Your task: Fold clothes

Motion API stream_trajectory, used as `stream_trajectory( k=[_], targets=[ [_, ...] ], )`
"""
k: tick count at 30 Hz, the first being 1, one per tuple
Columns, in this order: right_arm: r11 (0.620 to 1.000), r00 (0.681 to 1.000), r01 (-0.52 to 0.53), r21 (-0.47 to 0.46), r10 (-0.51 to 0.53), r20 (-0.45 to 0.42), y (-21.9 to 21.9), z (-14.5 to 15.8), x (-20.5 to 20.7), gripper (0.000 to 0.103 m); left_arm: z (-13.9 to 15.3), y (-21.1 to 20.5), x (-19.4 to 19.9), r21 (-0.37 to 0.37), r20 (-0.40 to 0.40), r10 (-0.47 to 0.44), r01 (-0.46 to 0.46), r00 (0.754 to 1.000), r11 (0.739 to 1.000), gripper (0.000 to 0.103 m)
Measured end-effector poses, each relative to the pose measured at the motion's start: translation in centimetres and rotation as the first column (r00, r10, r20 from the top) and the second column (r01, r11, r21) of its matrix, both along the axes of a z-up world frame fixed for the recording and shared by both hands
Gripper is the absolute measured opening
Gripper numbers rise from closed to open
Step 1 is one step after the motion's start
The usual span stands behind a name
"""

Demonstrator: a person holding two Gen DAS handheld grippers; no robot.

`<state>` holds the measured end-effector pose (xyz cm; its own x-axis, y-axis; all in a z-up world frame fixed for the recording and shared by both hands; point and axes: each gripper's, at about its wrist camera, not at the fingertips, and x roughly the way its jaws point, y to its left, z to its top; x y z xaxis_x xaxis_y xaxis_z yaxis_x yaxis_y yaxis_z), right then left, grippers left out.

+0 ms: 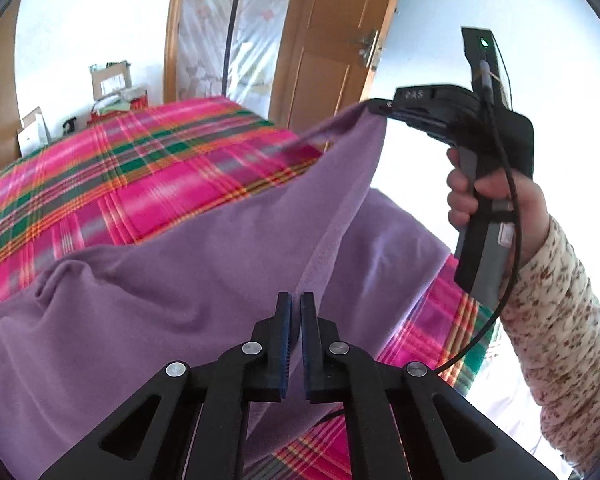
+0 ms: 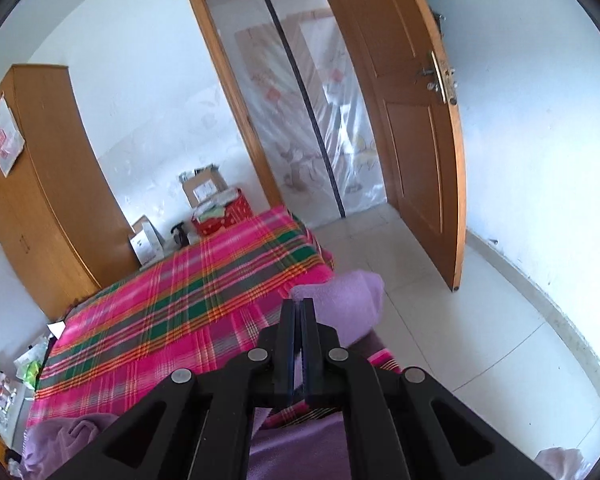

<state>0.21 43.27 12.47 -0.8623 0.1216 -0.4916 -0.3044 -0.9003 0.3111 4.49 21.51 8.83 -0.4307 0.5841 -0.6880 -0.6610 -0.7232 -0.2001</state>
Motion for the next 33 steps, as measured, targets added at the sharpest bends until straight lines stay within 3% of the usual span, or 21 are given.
stream_trajectory(
  k=[7, 26, 33],
  targets=[
    [0.999, 0.998, 0.050, 0.021, -0.049, -0.034, 1.1, 0.2, 3.7, 0.003, -0.7, 1.2, 1.3, -0.041, -0.014, -0.051, 0.050, 0.999, 0.998, 0.005],
    [0.979, 0.984, 0.172, -0.113, -0.164, 0.076, 4.6, -7.6, 9.9, 0.003, -4.9, 2.6, 2.4, -0.140, 0.106, -0.113, 0.128, 0.988, 0.982, 0.005],
    [0.970, 0.978, 0.200, -0.140, -0.190, 0.083, 5.2, -8.7, 11.5, 0.003, -4.4, 2.3, 3.1, -0.142, 0.091, -0.122, 0.134, 0.988, 0.981, 0.005]
  ],
)
